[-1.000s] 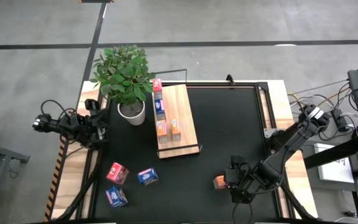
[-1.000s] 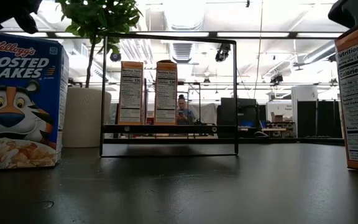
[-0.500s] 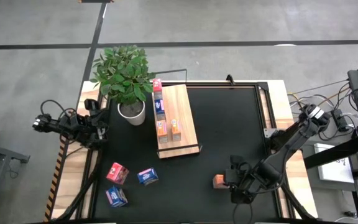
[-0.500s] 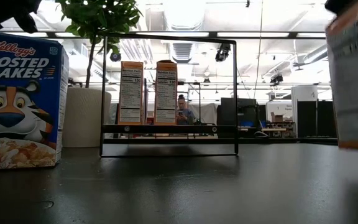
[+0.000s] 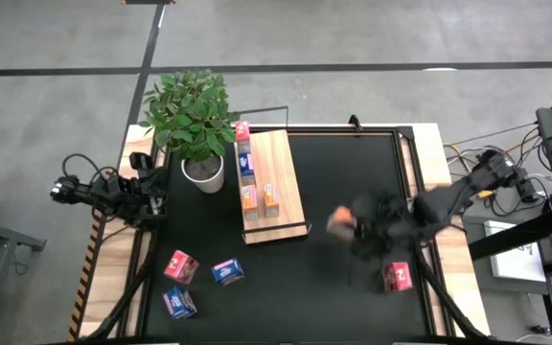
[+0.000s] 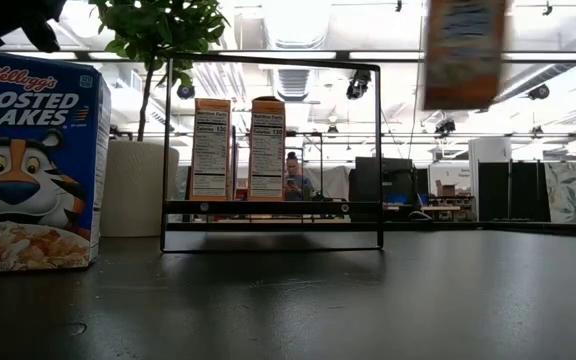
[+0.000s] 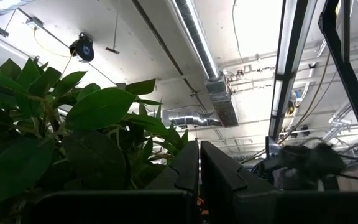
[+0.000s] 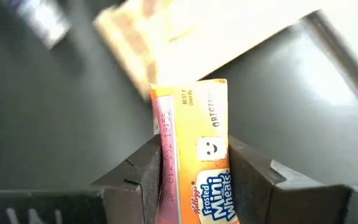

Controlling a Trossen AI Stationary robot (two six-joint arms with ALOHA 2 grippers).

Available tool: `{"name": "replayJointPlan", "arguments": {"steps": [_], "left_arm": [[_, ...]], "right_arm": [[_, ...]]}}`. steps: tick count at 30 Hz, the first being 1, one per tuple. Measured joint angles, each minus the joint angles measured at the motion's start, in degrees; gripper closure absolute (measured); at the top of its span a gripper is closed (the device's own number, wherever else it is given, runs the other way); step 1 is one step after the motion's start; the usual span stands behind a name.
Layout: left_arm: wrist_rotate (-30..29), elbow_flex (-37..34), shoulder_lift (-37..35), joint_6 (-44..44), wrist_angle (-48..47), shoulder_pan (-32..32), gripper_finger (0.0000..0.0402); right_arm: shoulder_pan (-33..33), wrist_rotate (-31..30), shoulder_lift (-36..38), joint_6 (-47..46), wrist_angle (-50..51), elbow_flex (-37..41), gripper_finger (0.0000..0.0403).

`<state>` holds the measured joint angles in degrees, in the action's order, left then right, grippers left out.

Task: Stack cereal on shelf
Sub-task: Put the orange cereal box on the shelf aligned with the other orange cereal boxes

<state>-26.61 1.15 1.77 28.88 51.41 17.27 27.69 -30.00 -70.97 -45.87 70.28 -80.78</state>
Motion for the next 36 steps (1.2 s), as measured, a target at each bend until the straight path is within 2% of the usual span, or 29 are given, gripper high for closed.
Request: {"name": "replayJointPlan", "arguments": {"steps": [3, 7, 16, 23, 31, 36], "left_arm": [[0.0, 0.0, 0.0, 0.0, 0.0, 0.0, 0.0402], [0.0, 0.0, 0.0, 0.0, 0.0, 0.0, 0.0402], [0.0, 0.0, 0.0, 0.0, -0.2, 0.0, 0.0402], [0.0, 0.0, 0.0, 0.0, -0.3, 0.0, 0.0402], [0.0, 0.0, 0.0, 0.0, 0.0, 0.0, 0.0402], [0.1, 0.0, 0.0, 1.5, 0.2, 0.0, 0.0402]], "right_arm": [[-6.1, -1.9, 2.1, 1.1, -0.4, -1.2, 0.0261], [-14.2, -2.3, 2.9, 7.6, -3.5, -1.6, 0.0264], [-26.3, -1.5, -2.5, 22.0, -14.0, -1.4, 0.0268], [-31.2, -1.5, -8.7, 27.0, -17.0, -1.3, 0.0268], [-32.4, -1.3, -13.5, 26.2, -19.5, -3.4, 0.0268], [-32.4, -0.6, -15.6, 22.2, -19.7, -5.9, 0.0268]]}}
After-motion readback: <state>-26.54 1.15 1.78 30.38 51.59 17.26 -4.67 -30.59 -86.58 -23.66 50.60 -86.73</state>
